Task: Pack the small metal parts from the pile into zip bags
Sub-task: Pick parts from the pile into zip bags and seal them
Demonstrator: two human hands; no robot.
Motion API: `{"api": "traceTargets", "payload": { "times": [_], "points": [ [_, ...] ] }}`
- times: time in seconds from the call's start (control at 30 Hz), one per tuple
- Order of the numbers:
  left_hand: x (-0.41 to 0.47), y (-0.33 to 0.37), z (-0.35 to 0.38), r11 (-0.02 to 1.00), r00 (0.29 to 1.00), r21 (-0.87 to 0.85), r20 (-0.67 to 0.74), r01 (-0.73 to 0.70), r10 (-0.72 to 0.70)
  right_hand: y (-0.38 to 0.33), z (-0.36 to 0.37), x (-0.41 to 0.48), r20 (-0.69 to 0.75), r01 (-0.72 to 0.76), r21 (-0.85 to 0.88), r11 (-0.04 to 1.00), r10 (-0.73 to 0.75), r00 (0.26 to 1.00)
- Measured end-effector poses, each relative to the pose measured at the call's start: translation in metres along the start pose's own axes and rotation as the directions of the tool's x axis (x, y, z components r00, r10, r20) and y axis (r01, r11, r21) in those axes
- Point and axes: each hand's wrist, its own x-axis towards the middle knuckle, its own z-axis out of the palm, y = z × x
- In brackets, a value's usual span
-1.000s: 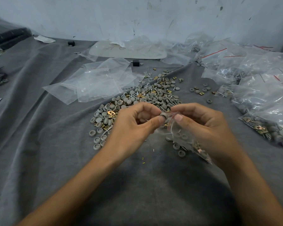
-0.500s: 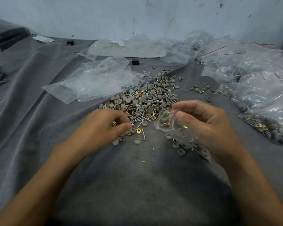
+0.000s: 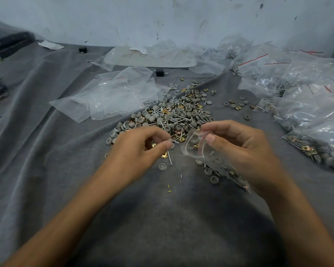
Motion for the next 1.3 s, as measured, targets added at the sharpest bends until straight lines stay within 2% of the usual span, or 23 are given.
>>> {"api": "traceTargets", "payload": {
  "times": [0.1,0.2,0.3,0.37,0.4,0.47,0.53,0.57,0.63,0.73,0.93,1.07,1.17,1.3],
  "points": [
    [-0.001,0.011,0.01,0.968,0.999,-0.25,0.026,-0.016,0.023,0.0,0.003,0.0,0.02,-0.002,-0.011,1.0,0.003,1.0],
    [-0.002,0.014,0.014,0.947,0.994,-0.315,0.077,-0.055,0.083,-0.001,0.004,-0.001,0.017,-0.002,-0.007,1.0,0.002,1.0],
    [-0.001,0.015,0.01,0.875,0.985,-0.483,0.142,-0.018,0.099,0.0,0.004,-0.001,0.017,-0.008,0.003,1.0,0.008,1.0],
    [0.001,0.013,0.003,0.868,0.984,-0.495,0.142,-0.024,0.109,0.001,0.004,-0.001,0.016,-0.007,0.003,1.0,0.007,1.0],
    [0.001,0.011,-0.002,0.9,0.986,-0.434,0.133,-0.035,0.102,0.0,0.003,-0.001,0.009,-0.005,0.002,1.0,0.005,1.0],
    [0.0,0.003,-0.009,0.987,0.987,-0.155,0.15,-0.031,0.055,0.0,0.003,-0.001,-0.005,-0.006,-0.003,1.0,0.006,1.0],
    [-0.002,-0.002,-0.012,0.981,0.977,0.189,0.215,-0.044,0.002,0.0,0.002,-0.001,-0.008,-0.011,0.002,1.0,0.011,1.0],
    [-0.003,-0.003,-0.012,0.952,0.965,0.3,0.261,-0.062,-0.02,0.0,0.002,-0.001,-0.006,-0.014,0.007,1.0,0.014,1.0],
    [-0.004,-0.003,-0.009,0.9,0.938,0.422,0.345,-0.112,-0.045,0.0,0.001,-0.001,-0.005,-0.016,0.012,1.0,0.017,1.0],
    [-0.003,0.0,-0.007,0.891,0.922,0.438,0.382,-0.121,-0.062,0.001,0.001,0.0,-0.006,-0.019,0.008,1.0,0.019,1.0],
    [-0.002,-0.002,-0.012,0.952,0.954,0.304,0.294,-0.027,-0.067,0.0,0.002,0.0,0.005,-0.019,0.002,1.0,0.019,1.0],
    [0.0,0.001,-0.01,0.999,0.987,-0.026,0.16,0.027,-0.023,0.003,0.003,0.0,0.025,-0.022,-0.041,0.999,0.023,0.999],
    [0.001,0.005,-0.007,0.96,0.991,-0.272,0.135,0.061,-0.024,0.006,0.005,0.0,0.052,-0.031,-0.091,0.995,0.036,0.998],
    [0.001,0.012,-0.004,0.909,0.989,-0.414,0.15,0.053,0.011,0.007,0.008,0.0,0.073,-0.021,-0.102,0.995,0.028,0.997]
  ]
}}
